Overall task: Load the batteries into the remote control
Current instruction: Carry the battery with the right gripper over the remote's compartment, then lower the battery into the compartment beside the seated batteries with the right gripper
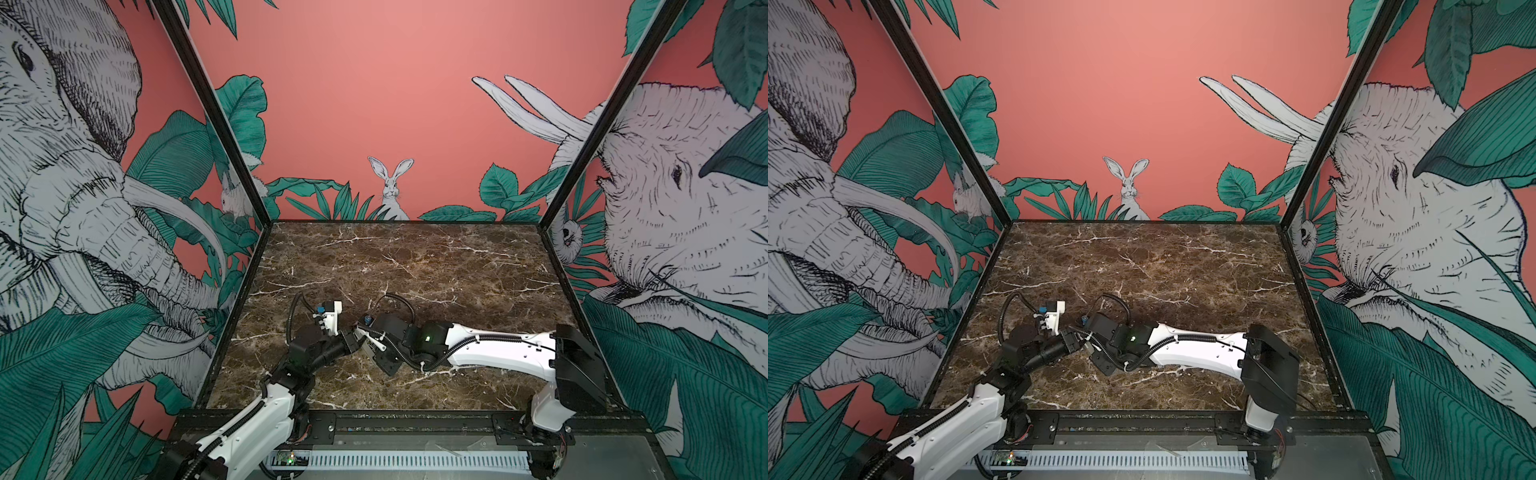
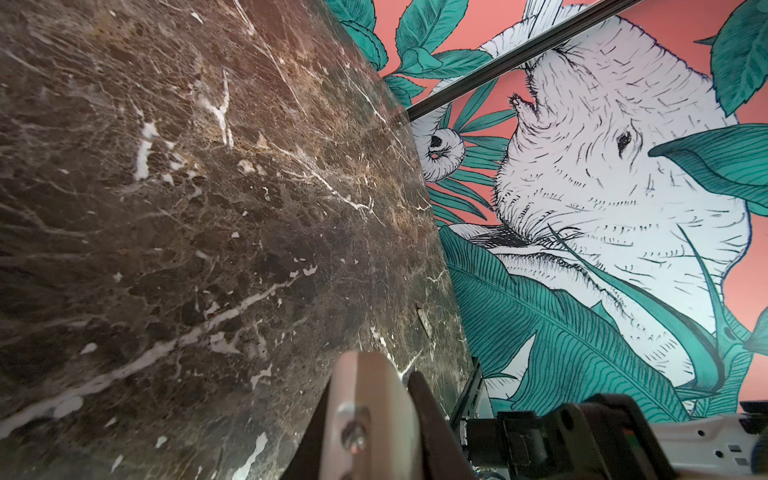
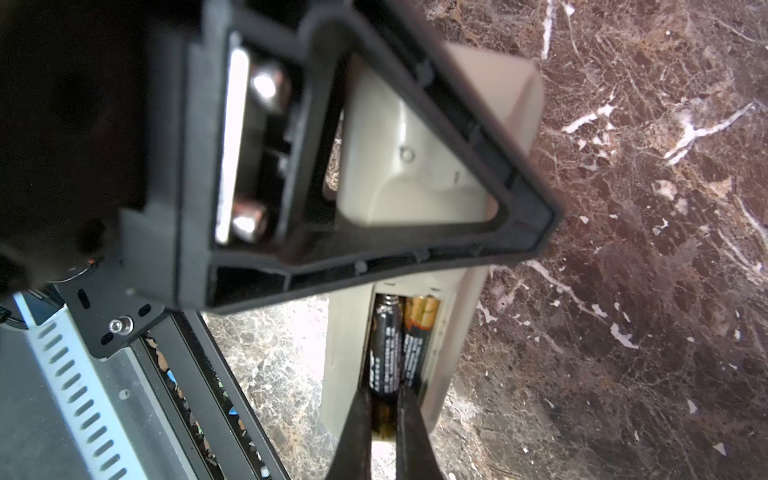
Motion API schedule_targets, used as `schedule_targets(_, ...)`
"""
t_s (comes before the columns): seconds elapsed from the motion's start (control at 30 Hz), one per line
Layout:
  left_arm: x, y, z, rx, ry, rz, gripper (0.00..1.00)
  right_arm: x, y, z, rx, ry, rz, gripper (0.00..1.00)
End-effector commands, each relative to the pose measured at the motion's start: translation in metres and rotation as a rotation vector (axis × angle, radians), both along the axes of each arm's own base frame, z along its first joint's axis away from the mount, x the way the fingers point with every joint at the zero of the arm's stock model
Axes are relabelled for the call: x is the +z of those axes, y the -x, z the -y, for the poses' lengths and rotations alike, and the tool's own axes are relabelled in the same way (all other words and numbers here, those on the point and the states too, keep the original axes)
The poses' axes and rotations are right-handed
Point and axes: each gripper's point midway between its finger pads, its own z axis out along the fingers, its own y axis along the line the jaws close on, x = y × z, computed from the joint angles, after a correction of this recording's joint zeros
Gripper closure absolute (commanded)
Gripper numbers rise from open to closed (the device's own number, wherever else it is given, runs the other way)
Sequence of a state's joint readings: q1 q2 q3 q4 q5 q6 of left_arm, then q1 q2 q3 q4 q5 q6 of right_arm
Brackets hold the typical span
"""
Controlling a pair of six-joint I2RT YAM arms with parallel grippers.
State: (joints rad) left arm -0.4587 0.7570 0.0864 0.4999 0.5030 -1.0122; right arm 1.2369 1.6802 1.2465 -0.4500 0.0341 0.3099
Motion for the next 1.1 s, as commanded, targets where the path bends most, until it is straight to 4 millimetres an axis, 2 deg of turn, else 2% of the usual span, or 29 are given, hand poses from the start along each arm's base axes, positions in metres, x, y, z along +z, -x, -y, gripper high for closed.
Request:
schedule_targets(0.0, 0.043, 0.008, 0.014, -0.075, 0.125, 0.069, 1.0, 0.015, -0.002, -0.008, 0.007, -0.055, 0.042, 0.83)
schedule_targets(0.17, 0.048, 0.008, 0.016, -0.09, 0.149, 0.057, 1.0, 0.026, 0.002, -0.005, 0.016, -0.067, 0.074, 0.66)
schedule_targets(0.27, 0.047, 0.008, 0.017, -0.094, 0.14, 0.052, 1.0, 0.029, 0.005, -0.003, 0.022, -0.062, 0.089, 0.6)
schedule_targets(0.5, 0.049, 0.014, 0.023, -0.148, 0.146, 0.038, 1.0, 0.077, 0.023, 0.002, 0.075, -0.16, 0.151, 0.47)
schedule_targets(0.63, 0.051, 0.016, 0.026, -0.172, 0.15, 0.029, 1.0, 0.093, 0.034, 0.007, 0.122, -0.232, 0.174, 0.43)
schedule_targets(0.83, 0.057, 0.019, 0.031, -0.22, 0.156, 0.024, 1.0, 0.095, 0.037, 0.037, 0.194, -0.164, 0.251, 0.44)
schedule_targets(1.07, 0.06, 0.028, 0.039, -0.308, 0.165, 0.006, 1.0, 0.097, 0.063, 0.065, 0.488, -0.146, 0.401, 0.43)
